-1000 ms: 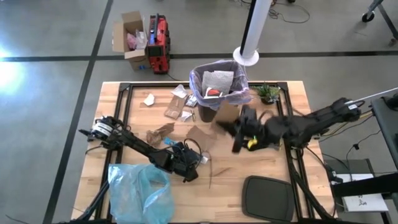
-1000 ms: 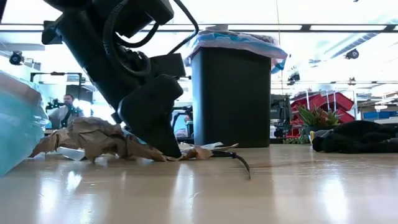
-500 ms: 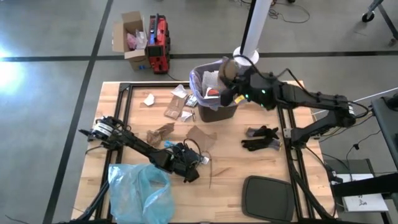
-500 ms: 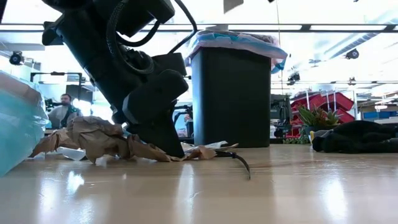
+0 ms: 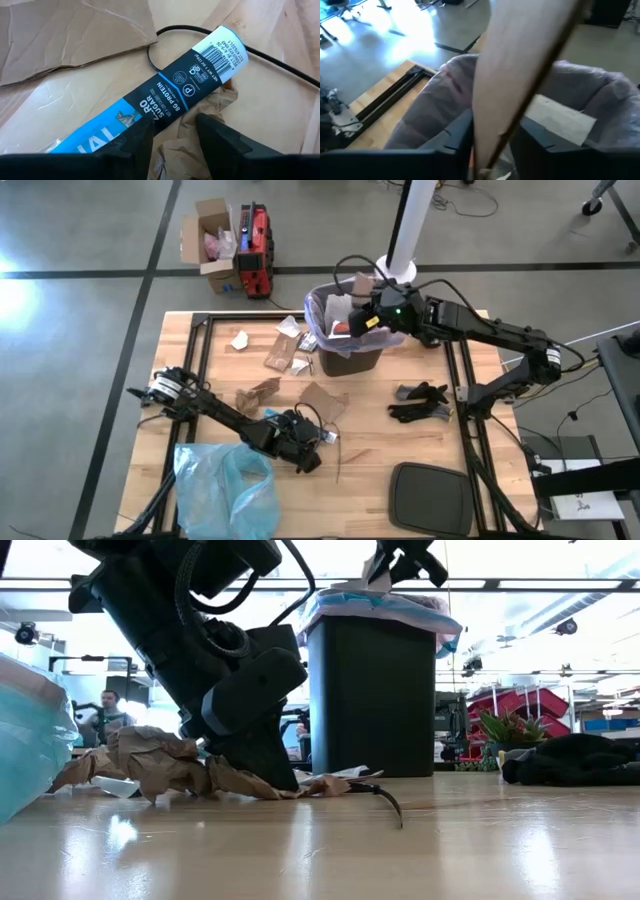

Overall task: Place trash/remove bag and relplace
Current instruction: Put the cardboard into the trash bin, then put the brown paper napkin into the trash bin

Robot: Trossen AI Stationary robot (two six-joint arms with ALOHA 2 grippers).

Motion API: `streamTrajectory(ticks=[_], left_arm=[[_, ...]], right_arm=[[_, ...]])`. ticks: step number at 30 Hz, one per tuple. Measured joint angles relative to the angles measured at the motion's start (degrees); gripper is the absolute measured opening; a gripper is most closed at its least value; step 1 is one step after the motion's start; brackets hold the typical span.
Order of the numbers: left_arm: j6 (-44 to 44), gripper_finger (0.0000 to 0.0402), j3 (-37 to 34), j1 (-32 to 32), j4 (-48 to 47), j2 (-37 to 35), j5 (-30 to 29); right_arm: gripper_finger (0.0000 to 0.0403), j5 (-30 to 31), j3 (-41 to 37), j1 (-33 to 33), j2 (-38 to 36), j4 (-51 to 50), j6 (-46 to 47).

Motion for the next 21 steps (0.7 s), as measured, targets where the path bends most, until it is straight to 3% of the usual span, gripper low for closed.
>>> streamTrajectory(ticks=[8,12,16,21], left_arm=[[-0.01,0.0150,0.07,0.00,0.22,-0.02,0.06],[-0.01,0.0150,0.07,0.00,0.38,-0.04,0.07],[-0.02,0.0144,0.09,-0.04,0.57,-0.04,0.99],[-0.03,0.0135,0.09,-0.04,0.58,-0.07,1.11]], right_arm=[[0.0197,0.32,0.00,-0.48,-0.31,-0.67,3.03],[0.0203,1.36,0.00,-0.50,-0.13,-2.97,6.61],[0.0203,-4.39,0.00,-1.95,0.29,-6.70,13.15],[0.0211,-6.75,0.00,-2.00,0.32,-7.63,16.77]])
